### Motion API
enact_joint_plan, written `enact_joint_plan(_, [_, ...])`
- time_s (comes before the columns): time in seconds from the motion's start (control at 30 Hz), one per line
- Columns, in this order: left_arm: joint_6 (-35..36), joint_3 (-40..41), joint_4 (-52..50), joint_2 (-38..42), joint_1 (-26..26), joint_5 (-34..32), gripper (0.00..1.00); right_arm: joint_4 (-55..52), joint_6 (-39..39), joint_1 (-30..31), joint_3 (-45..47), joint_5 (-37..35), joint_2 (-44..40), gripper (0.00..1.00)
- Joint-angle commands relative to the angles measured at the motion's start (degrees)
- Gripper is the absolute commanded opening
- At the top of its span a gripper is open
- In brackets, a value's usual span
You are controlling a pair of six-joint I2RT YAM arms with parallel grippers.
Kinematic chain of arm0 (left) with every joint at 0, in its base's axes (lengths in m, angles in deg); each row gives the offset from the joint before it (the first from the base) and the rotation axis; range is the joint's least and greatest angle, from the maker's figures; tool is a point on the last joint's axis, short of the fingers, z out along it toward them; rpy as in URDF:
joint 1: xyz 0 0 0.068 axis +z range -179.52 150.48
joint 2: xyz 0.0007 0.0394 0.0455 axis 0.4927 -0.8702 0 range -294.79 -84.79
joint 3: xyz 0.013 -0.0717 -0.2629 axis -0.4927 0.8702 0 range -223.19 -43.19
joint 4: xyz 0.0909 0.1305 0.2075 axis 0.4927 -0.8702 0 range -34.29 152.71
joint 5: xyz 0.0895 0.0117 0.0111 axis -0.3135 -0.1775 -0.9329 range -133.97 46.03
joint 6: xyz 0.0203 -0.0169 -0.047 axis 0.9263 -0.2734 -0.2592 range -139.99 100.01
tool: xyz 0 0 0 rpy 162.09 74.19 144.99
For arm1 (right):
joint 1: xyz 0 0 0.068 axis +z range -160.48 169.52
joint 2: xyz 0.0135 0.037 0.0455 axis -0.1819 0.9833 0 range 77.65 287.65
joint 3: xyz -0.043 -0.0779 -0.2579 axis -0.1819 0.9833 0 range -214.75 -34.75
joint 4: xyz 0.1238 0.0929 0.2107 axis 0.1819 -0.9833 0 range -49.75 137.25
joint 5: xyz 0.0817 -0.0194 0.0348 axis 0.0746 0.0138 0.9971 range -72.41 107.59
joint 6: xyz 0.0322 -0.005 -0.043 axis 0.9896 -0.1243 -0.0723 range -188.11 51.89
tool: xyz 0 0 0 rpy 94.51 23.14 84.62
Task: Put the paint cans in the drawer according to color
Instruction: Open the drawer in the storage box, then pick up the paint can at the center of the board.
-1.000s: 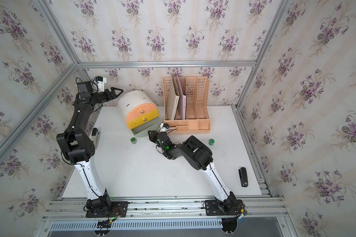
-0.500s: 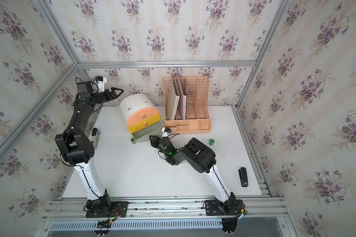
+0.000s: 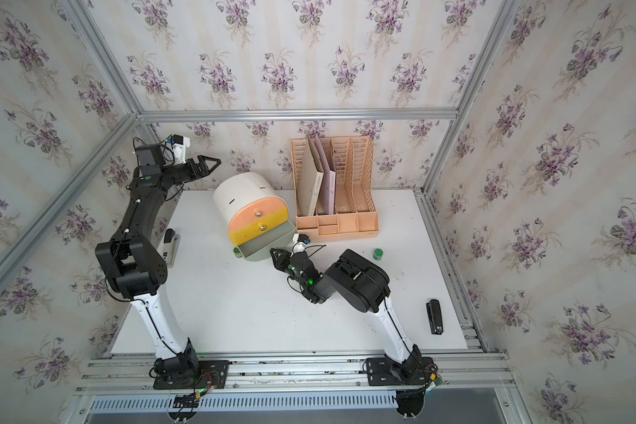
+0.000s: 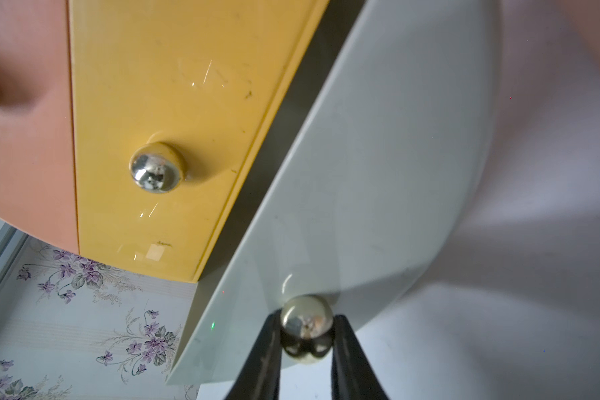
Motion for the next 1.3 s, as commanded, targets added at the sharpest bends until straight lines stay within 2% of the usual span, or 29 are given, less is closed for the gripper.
enact_joint_plan(0.0, [-0.65, 0.23, 2.1, 0.7, 0.06, 0.74, 0.99, 3.06, -1.47, 0.2, 0.08, -0.21, -0.75, 0.28])
enact_joint_plan(0.1, [-0.54, 0.84, 1.8, 1.21, 0.1, 0.7, 0.99, 1.97, -2.43, 0.18, 0.29, -0.09, -1.98, 0.36])
enact_joint_plan(0.2, [-0.69, 2.23, 1.48, 2.62, 0.07, 0.11, 0.99, 0.63, -3.4, 0.17, 1.14, -0.25, -3.87, 0.4])
enact_joint_plan(0.43, [-3.13, 7.04, 3.33, 6.78, 0.02, -0.65, 0.99, 0.84, -3.82, 0.28, 5.74, -0.07, -7.85, 0.4])
enact_joint_plan(0.63, [-2.02, 10.72, 0.48, 11.55, -0.39, -3.13, 0.99, -2.23, -6.46, 0.21, 10.49, -1.18, -14.19, 0.41])
enact_joint_plan(0.83, [1.13, 13.97, -6.03, 17.68, -2.16, -7.23, 0.99, -17.45, -10.12, -1.29, 10.97, 0.37, -22.82, 0.43])
enact_joint_plan(0.97, [3.1, 19.4, -8.57, 24.34, -4.32, -11.14, 0.99, -28.14, -12.9, -3.07, 10.95, 1.4, -28.28, 0.43])
enact_joint_plan(1.13, [6.35, 27.16, -11.9, 33.2, -9.11, -16.76, 0.99, -39.31, -17.05, -4.47, 11.87, -0.39, -36.38, 0.44])
enact_joint_plan(1.27, [9.07, 32.43, -14.57, 40.1, -15.38, -21.94, 0.99, -46.11, -19.13, -6.75, 13.21, -0.22, -42.52, 0.44])
